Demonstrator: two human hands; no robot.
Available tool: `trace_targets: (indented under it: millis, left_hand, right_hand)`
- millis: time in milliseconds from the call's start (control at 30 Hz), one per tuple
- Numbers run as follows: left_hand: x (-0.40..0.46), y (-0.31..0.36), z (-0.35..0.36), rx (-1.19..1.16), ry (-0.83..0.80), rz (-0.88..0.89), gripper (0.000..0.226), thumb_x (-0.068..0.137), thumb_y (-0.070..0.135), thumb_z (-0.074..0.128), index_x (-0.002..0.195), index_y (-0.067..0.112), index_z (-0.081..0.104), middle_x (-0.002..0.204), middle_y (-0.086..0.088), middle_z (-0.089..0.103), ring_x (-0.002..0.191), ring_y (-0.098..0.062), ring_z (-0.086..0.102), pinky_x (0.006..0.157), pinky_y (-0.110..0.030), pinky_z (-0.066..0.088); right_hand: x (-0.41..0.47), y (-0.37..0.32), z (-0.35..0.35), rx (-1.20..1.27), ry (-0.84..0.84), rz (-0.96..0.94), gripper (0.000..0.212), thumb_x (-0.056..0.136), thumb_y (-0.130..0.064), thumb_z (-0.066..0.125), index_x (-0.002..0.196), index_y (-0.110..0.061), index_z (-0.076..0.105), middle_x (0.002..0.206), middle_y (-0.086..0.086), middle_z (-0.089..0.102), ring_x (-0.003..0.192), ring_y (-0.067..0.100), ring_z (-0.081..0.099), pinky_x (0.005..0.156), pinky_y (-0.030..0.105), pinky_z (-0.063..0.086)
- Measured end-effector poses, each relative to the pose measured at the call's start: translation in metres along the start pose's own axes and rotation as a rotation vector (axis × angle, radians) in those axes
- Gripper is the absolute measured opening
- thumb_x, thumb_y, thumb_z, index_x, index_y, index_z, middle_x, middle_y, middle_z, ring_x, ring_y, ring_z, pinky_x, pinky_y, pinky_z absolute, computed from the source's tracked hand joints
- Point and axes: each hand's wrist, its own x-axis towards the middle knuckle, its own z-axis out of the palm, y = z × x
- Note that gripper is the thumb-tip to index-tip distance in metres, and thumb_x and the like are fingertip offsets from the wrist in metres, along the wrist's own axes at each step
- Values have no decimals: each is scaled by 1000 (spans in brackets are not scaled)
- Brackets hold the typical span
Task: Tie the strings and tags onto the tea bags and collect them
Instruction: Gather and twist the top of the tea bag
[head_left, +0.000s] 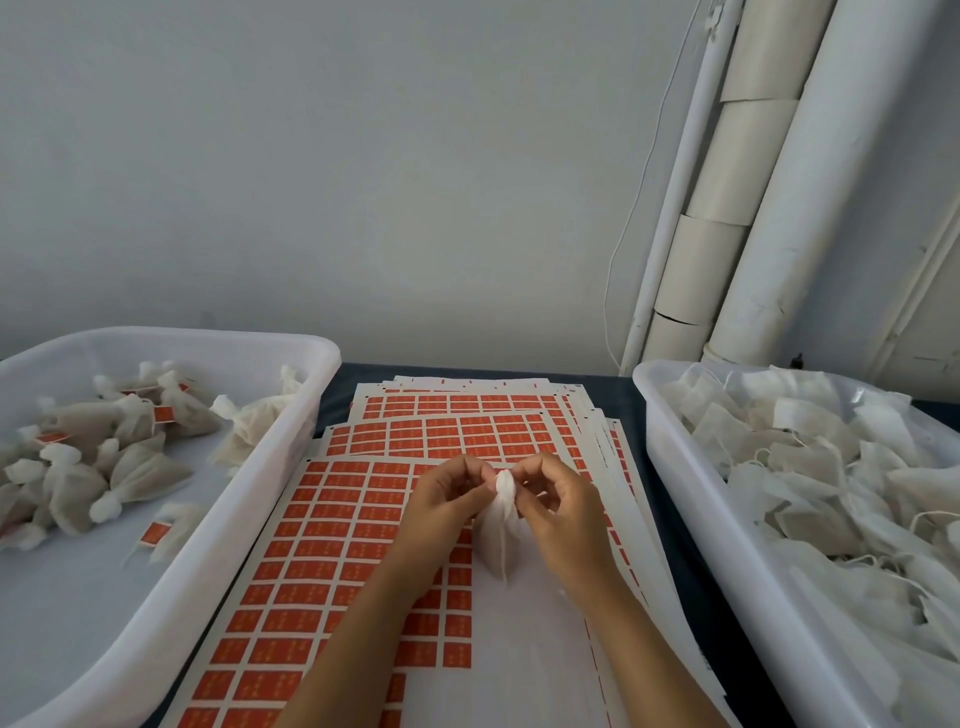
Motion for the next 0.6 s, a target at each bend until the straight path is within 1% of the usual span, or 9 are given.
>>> trace_targets:
  millis: [133, 233, 300, 400, 467, 533, 600]
  left_hand:
    - [2, -1, 2, -26, 21, -4, 12, 92, 8, 55, 85, 11, 65, 78, -2, 66, 66, -4, 62, 63, -12, 50]
    - [1, 0, 2, -47, 15, -10, 11, 93, 13, 55, 88, 9, 63, 80, -2, 67, 69, -4, 64, 62, -11, 49]
    - [1, -1, 3, -21, 16, -20, 11, 94, 16, 53, 90, 10, 61, 84, -2, 67, 71, -4, 64, 63, -11, 50]
    - [0, -4, 4, 85, 9, -17, 11, 96, 21, 48, 94, 15, 56, 89, 1, 64, 75, 0, 62, 64, -7, 49]
    - [0, -4, 4, 132, -7, -13, 11, 98, 21, 44, 96, 17, 54, 87, 1, 62, 68, 5, 58, 60, -5, 46]
    - [1, -3, 3, 113, -29, -37, 11, 99, 18, 41, 97, 15, 52, 82, 0, 62, 62, 3, 59, 59, -7, 47]
    - [1, -2, 2, 67, -45, -58, 11, 99, 17, 41, 96, 15, 51, 76, 0, 63, 59, 0, 60, 59, -9, 48]
  right_hand:
    - [0, 2, 2, -21, 38, 3, 17, 85, -21, 65, 82, -33, 53, 87, -19, 61, 87, -7, 57, 65, 3, 45]
    - [1, 4, -1, -116, 53, -57, 22, 85, -21, 65, 80, -36, 49, 86, -26, 56, 87, -8, 56, 65, 2, 44]
    - [1, 5, -3, -187, 40, -97, 23, 84, -22, 66, 83, -36, 48, 85, -28, 54, 81, -4, 59, 65, 1, 44]
    - [2, 6, -5, -260, 10, -161, 19, 83, -21, 67, 88, -28, 51, 86, -20, 55, 73, -1, 59, 66, 1, 44]
    - [3, 5, -6, -327, -22, -217, 16, 83, -19, 68, 87, -22, 53, 86, -13, 58, 71, 1, 58, 67, 0, 44]
    - [3, 3, -8, -417, -47, -263, 14, 81, -17, 69, 84, -17, 55, 85, -6, 62, 68, 6, 57, 64, -2, 42]
    - [2, -1, -8, -472, -54, -279, 16, 79, -16, 71, 81, -16, 55, 80, -4, 63, 64, 9, 57, 60, -1, 41]
